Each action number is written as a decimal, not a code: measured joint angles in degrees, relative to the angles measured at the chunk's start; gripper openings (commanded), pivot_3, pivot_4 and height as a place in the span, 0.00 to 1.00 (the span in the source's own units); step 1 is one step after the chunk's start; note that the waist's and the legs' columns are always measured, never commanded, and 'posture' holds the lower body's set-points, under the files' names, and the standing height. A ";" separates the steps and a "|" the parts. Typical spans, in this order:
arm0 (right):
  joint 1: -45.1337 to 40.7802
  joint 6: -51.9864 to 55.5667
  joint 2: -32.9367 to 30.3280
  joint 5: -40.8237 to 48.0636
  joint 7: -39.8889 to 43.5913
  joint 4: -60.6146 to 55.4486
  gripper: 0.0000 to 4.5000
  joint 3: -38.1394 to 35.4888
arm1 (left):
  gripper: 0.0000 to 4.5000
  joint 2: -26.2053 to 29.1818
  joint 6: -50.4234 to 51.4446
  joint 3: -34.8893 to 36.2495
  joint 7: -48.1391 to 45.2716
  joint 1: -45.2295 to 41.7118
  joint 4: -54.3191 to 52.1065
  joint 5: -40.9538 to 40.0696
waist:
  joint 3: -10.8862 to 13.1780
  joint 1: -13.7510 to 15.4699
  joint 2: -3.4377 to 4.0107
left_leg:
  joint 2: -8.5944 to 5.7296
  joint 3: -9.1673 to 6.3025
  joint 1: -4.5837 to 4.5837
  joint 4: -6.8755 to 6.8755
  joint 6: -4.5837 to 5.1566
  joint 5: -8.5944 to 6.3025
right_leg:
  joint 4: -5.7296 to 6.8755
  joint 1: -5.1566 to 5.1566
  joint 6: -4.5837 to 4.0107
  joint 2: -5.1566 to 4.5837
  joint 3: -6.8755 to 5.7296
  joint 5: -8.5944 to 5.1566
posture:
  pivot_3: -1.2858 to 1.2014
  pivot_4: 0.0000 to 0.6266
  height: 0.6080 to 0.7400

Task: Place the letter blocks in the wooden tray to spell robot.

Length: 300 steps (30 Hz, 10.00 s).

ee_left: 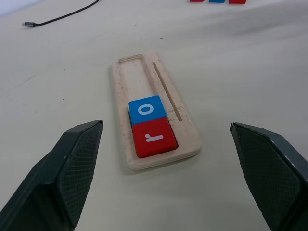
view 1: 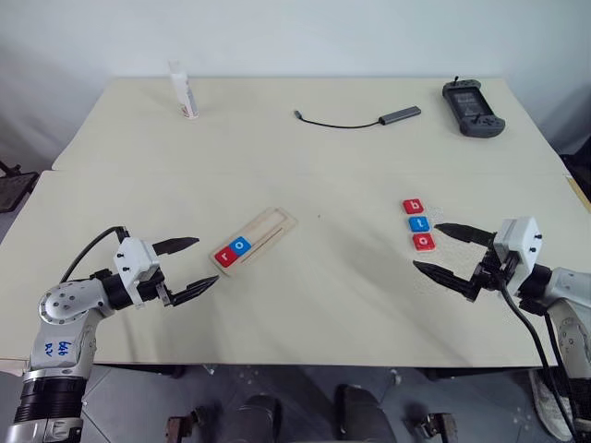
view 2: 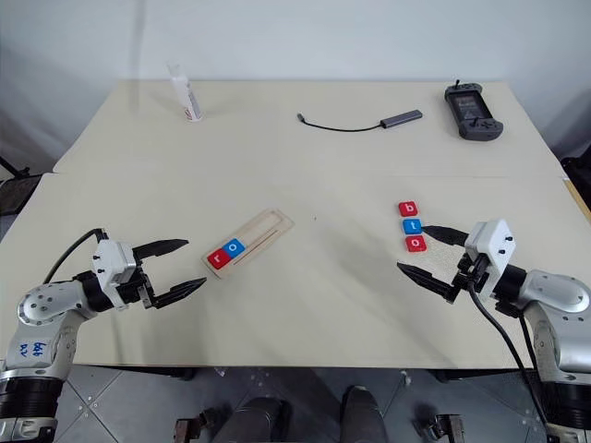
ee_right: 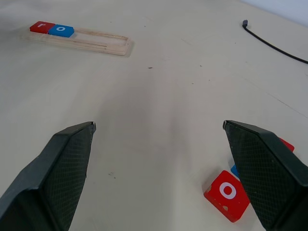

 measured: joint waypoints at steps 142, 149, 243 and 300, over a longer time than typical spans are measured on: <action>-21.93 44.50 -6.40 -3.22 -29.23 0.71 1.00 11.79 | 0.99 -10.61 6.77 -9.00 -4.55 -5.93 -6.95 -4.03 | -0.09 0.21 0.03 | 0.76 1.38 0.37 -0.42 -0.03 -0.29 | -0.26 -0.39 0.12 0.82 1.26 0.07 | 0.52 0.24 1.00; -23.48 45.55 -4.00 -4.99 -29.30 2.23 1.00 13.18 | 0.99 -10.72 6.82 -8.99 -2.66 -3.84 -9.40 -3.98 | -0.09 0.02 0.03 | 0.70 1.46 -0.20 -0.13 0.01 -0.31 | -0.02 -0.91 0.15 0.79 1.26 0.09 | 0.52 0.24 1.00; -7.47 75.79 17.75 -7.77 -42.35 -35.82 0.99 -6.05 | 1.00 -12.40 4.54 -14.48 -8.94 -11.37 -1.69 -3.09 | -0.11 -0.06 0.03 | 0.72 1.59 -0.13 0.34 -0.03 -0.42 | 0.28 -0.93 0.15 0.87 1.46 0.09 | 0.52 0.24 1.00; -33.05 17.87 2.39 -18.37 13.44 8.51 0.32 31.84 | 1.00 -8.58 6.72 -12.17 -5.40 -2.60 -11.33 -3.53 | -0.06 0.54 -0.03 | 0.77 1.56 -0.16 0.46 -0.06 -0.55 | 0.07 -0.87 0.15 0.84 1.35 0.09 | 0.52 0.24 1.00</action>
